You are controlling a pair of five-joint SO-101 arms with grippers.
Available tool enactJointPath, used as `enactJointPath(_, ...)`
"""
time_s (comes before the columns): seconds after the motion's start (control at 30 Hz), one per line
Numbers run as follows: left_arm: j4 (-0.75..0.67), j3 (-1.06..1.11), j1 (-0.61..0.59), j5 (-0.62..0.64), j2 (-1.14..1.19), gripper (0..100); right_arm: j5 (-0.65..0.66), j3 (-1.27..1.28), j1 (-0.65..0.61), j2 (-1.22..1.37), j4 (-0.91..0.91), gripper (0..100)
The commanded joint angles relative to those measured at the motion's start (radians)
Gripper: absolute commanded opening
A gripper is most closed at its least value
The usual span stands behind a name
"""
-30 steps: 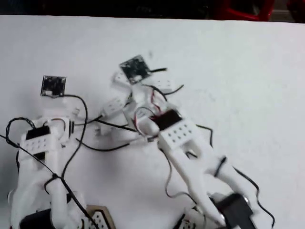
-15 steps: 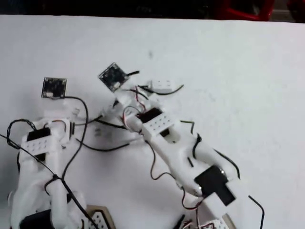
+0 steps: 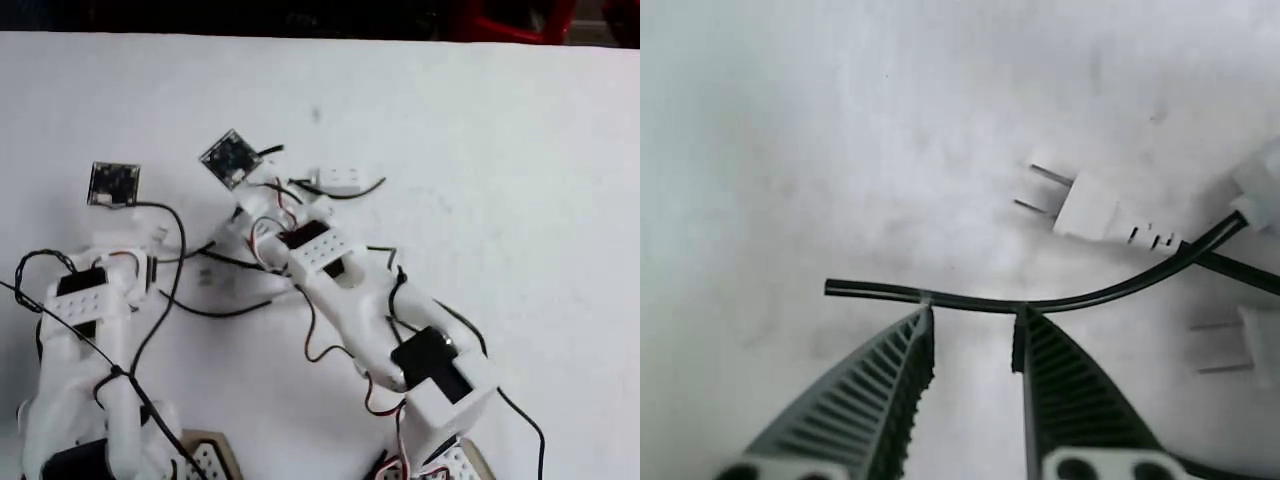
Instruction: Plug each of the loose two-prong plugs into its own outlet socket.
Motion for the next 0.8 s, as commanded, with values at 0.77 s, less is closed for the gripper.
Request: enactJointPath(0.77, -0.018, -0.006, 0.01, 0.009, -0.035, 14, -0.124, -0.089, 0.042, 0.114, 0.102, 1.7)
